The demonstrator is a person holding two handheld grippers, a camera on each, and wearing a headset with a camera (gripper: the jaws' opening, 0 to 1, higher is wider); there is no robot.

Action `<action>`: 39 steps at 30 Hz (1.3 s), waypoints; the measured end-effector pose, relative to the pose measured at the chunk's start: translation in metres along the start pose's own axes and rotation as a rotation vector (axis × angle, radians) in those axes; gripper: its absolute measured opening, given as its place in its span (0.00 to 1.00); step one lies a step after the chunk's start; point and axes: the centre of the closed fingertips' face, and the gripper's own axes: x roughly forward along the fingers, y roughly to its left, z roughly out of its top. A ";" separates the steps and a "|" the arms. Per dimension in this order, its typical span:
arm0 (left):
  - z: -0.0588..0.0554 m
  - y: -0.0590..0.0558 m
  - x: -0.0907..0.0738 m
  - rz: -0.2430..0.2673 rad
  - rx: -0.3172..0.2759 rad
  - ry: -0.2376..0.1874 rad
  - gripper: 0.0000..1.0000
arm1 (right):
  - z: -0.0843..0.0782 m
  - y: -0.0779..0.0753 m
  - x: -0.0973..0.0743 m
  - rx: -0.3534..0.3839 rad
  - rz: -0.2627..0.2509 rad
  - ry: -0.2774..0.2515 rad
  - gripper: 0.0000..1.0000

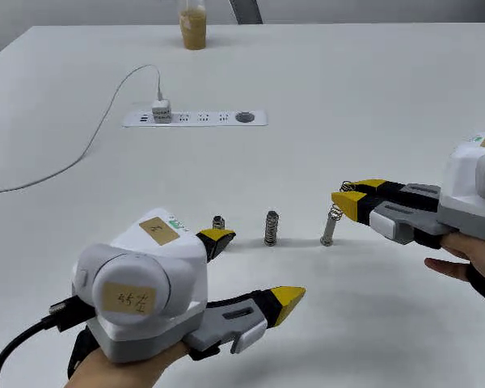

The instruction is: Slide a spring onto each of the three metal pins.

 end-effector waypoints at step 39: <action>-0.020 0.036 -0.021 0.126 -0.072 0.024 0.83 | -0.042 0.003 0.024 -0.115 -0.016 0.117 0.12</action>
